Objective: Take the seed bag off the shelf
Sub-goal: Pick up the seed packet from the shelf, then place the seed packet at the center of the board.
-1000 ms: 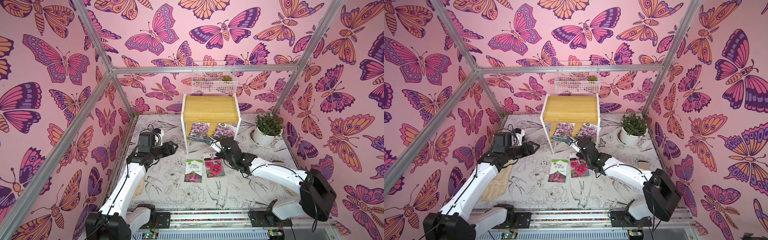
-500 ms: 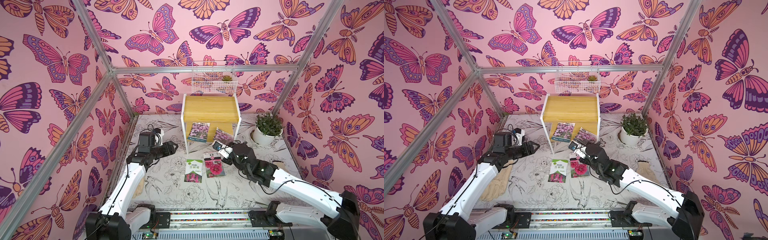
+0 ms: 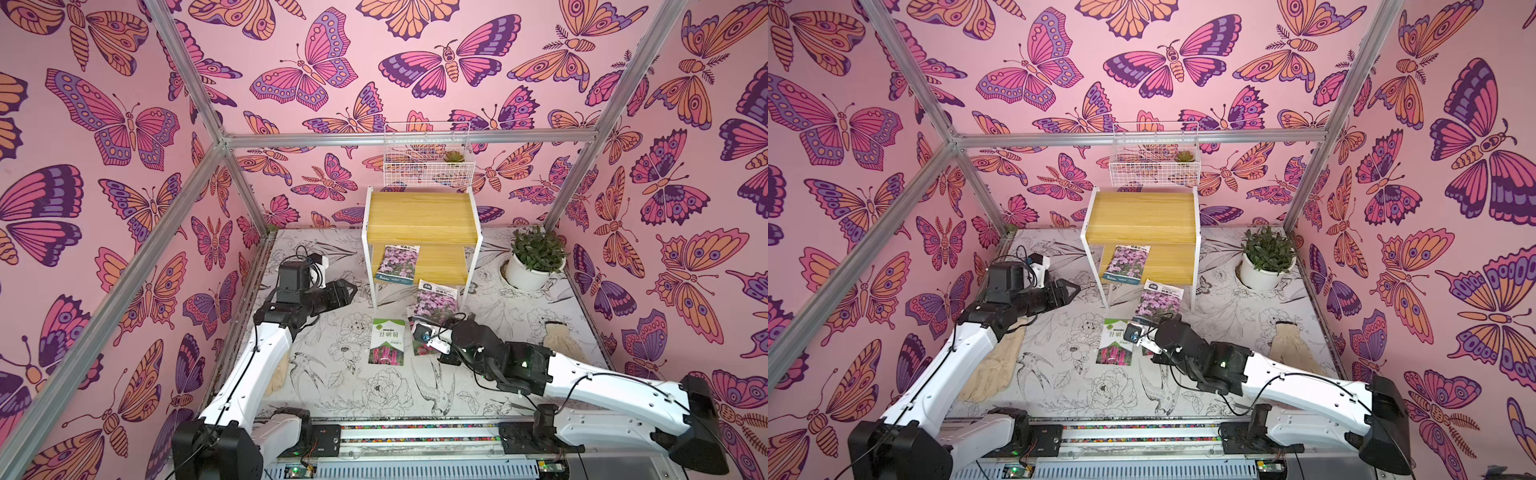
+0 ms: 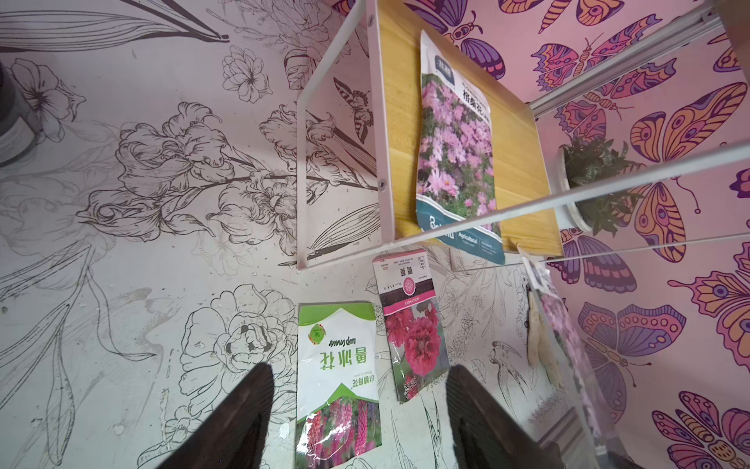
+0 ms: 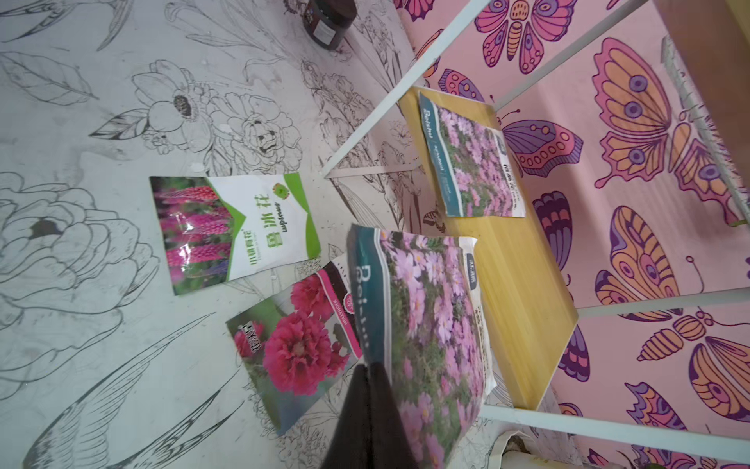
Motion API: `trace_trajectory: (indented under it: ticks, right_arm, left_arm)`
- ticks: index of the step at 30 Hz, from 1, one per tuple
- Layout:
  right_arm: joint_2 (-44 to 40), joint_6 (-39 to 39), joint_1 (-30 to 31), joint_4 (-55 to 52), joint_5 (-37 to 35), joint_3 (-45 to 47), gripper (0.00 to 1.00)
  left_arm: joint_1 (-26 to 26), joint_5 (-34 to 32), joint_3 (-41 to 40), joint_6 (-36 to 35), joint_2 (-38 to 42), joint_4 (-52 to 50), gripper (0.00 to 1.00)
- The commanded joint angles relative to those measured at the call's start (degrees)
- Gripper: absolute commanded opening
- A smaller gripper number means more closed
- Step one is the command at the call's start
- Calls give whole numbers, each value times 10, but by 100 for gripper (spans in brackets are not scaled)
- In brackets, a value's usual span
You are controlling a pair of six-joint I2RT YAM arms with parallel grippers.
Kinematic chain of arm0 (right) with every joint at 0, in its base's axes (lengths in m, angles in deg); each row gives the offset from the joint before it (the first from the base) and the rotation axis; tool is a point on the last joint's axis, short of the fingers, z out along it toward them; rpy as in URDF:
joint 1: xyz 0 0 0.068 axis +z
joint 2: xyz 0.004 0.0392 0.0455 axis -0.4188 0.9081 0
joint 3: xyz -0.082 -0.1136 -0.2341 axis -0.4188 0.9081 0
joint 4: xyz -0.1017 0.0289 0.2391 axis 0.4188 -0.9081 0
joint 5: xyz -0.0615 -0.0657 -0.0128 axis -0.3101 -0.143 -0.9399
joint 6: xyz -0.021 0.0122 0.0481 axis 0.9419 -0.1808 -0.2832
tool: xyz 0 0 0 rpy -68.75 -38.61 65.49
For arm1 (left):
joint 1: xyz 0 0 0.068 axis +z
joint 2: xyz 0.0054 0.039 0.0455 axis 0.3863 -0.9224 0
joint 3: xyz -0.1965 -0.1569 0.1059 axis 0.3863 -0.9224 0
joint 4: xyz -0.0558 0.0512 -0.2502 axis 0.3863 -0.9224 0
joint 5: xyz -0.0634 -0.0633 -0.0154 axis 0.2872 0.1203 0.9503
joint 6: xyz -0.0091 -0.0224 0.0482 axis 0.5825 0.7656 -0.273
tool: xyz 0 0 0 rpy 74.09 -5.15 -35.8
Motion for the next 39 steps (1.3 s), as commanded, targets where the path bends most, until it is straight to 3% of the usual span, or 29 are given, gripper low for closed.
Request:
trace_trajectory:
  ticks: [1, 6, 10, 16, 22, 27, 34, 39]
  right_arm:
    - [-25, -75, 9, -79, -26, 6, 0]
    - [-60, -153, 12, -96, -47, 43, 0]
    - [-80, -171, 14, -98, -76, 60, 0]
    - [-114, -164, 16, -137, -160, 41, 0]
    - [-141, -88, 16, -75, -273, 61, 0]
    - [-98, -63, -2, -37, -364, 74, 0]
    - [-40, -81, -67, -32, -331, 77, 0]
    - [53, -96, -96, -47, -350, 64, 0]
  left_arm:
    - [4, 15, 10, 3, -13, 13, 70]
    - [5, 19, 6, 8, -22, 31, 70]
    - [4, 26, 8, 7, -29, 35, 70]
    - [5, 25, 4, 3, -25, 35, 70]
    - [5, 28, 4, 3, -32, 36, 70]
    - [6, 28, 2, 2, -30, 36, 70]
    - [7, 30, 2, 0, -30, 36, 70]
    - [9, 32, -1, -2, -30, 37, 70]
